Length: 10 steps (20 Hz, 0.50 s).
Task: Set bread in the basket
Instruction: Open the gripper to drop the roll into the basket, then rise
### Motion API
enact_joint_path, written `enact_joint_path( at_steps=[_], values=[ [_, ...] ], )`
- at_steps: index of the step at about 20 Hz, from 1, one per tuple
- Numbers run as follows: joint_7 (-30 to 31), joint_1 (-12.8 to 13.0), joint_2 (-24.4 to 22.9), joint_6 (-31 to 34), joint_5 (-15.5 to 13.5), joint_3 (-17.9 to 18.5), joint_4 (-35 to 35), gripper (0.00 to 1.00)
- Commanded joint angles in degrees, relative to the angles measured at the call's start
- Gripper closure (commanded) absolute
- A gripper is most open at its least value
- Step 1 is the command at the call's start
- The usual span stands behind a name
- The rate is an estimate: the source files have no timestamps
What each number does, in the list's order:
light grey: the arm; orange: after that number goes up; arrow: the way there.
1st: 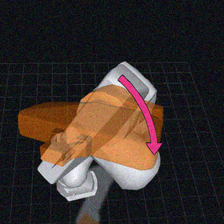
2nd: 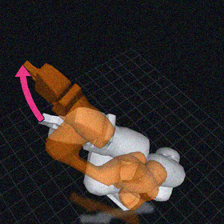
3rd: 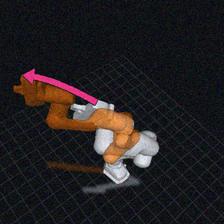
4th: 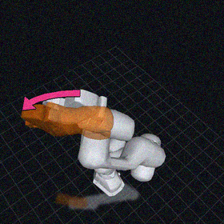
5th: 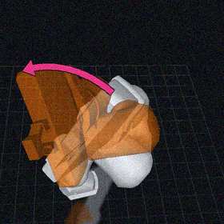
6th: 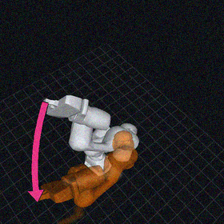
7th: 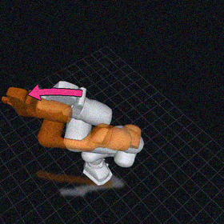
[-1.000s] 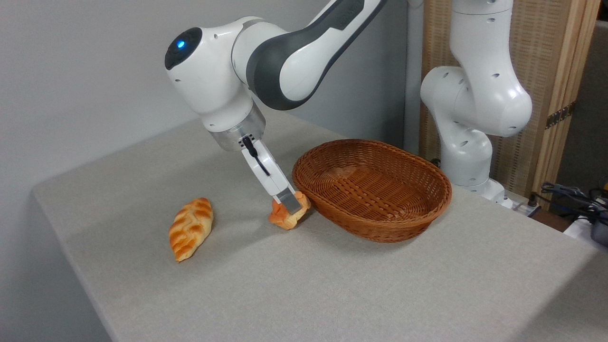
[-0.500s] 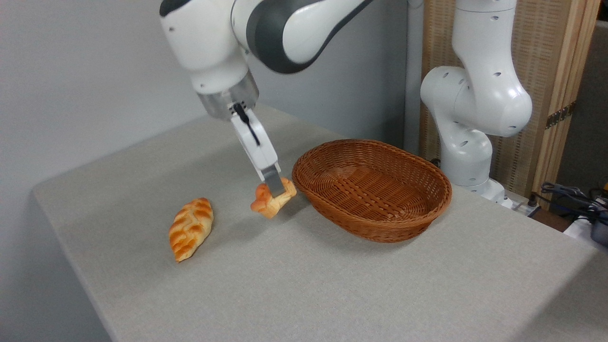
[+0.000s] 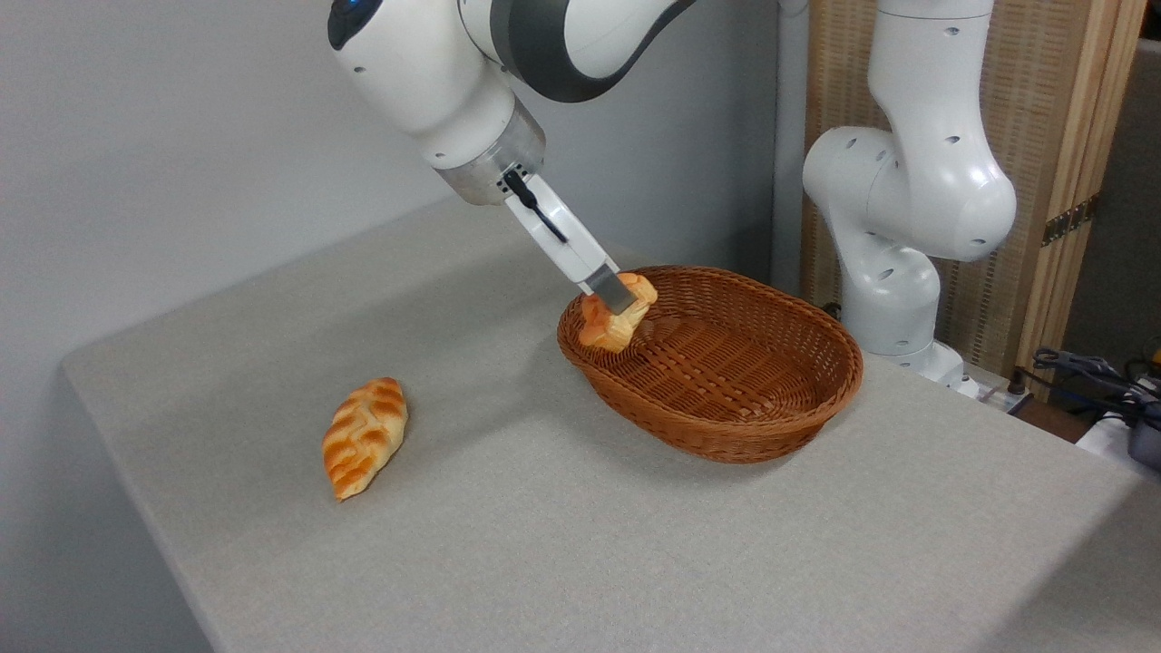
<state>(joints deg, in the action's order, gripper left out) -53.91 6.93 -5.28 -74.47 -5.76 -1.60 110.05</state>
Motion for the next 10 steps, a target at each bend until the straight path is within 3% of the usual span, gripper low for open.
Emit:
enact_joint_path(
  at_steps=[1, 10],
  values=[
    [-1.11, 0.18, 0.62, 1.7, -1.18, 0.37, -0.1, 0.0],
    [-1.11, 0.18, 1.23, -0.49, -0.74, 0.28, -1.15, 0.0]
  ],
)
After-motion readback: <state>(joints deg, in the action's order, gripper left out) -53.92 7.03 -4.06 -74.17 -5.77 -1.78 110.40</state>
